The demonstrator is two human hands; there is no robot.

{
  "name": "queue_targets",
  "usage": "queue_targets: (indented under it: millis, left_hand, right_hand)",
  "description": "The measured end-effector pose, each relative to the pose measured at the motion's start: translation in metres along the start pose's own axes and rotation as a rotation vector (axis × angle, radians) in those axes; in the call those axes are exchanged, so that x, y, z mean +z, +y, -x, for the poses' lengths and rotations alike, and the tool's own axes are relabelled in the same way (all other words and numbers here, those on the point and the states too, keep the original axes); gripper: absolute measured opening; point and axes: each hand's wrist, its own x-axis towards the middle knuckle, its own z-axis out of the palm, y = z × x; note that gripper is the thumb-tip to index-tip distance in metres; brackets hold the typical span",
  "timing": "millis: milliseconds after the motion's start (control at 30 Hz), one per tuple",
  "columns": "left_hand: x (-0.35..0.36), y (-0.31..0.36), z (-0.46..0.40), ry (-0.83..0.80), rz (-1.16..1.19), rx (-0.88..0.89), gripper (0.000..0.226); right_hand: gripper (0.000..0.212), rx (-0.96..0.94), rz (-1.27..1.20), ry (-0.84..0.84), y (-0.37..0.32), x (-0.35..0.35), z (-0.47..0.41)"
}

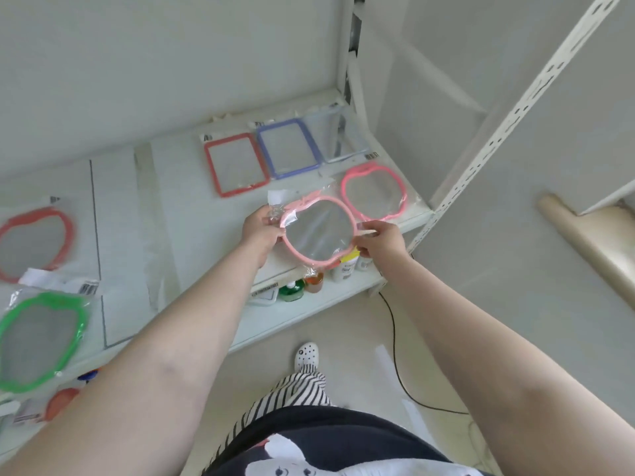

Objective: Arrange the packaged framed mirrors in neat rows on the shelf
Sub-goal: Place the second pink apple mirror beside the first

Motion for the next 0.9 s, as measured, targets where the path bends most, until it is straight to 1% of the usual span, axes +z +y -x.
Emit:
queue_targets:
  millis: [200, 433, 533, 667, 767, 833, 900]
  left_hand:
    - [-0.004, 0.009, -0.045, -0.002, -0.002, -0.031, 0.054]
    - [-0.009, 0.002, -0.071, -0.009, -0.054, -0.070, 0.063]
    - [-0.009, -0.001, -0.075, 0.012, -0.077, -0.065, 0.067]
    - [-0.009, -0.003, -0.072, 0.074, -0.160, -0.035, 0.064]
    - [-0.007, -0.002, -0.066, 0.131, -0.303, 0.014, 0.061]
    - [-0.002, 0.000, -0.060, 0.192, -0.367, 0.030, 0.064]
    - [0.005, 0.001, -0.052, 0.288, -0.482, 0.084, 0.068]
  right_hand:
    - [0.041, 0.021, 0.081, 0.046, -0.020, 0.024, -0.039]
    - [0.037, 0.029, 0.239, 0.067, -0.022, 0.039, -0.055]
    - [0.034, 0.028, 0.300, 0.054, -0.023, 0.039, -0.056]
    - [0.027, 0.005, 0.378, 0.024, -0.025, 0.038, -0.056]
    - [0.017, -0.068, 0.549, 0.009, -0.028, 0.034, -0.051]
    - [0.019, -0.140, 0.722, 0.031, -0.029, 0.027, -0.048]
    - [0.022, -0.202, 0.848, 0.089, -0.029, 0.018, -0.049]
